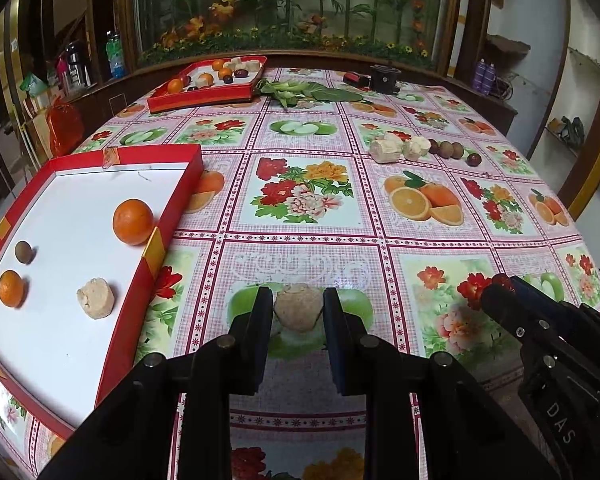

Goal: Organize fruits
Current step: 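Carry the date and cake piece in both tools toward the white box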

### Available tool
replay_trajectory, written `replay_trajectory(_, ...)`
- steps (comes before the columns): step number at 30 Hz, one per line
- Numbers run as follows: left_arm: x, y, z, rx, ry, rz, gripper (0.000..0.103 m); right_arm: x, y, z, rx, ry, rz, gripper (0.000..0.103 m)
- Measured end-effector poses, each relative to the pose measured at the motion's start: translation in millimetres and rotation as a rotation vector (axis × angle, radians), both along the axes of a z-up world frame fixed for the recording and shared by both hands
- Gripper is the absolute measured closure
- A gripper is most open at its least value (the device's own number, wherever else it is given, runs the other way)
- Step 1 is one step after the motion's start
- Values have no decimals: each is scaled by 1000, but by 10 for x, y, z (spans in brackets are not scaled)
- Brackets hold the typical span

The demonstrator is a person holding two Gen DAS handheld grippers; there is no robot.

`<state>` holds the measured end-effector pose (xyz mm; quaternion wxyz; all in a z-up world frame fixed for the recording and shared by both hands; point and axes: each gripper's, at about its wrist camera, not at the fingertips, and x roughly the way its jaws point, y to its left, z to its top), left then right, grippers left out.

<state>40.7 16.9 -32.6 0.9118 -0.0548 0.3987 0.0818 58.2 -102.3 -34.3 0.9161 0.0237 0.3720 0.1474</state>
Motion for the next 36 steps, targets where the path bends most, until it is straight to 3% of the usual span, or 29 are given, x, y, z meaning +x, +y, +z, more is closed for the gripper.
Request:
replay_trajectory(25, -100, 104, 73, 6, -16, 20, 79, -53, 108, 39, -28, -17, 19, 82)
replay_trajectory(32, -269, 342, 211, -17, -43, 64, 79, -84, 315, 176, -29, -40, 82, 82)
replay_trajectory(36, -444, 666, 323, -24, -67, 144, 79, -111, 577, 274, -28, -64, 159, 82)
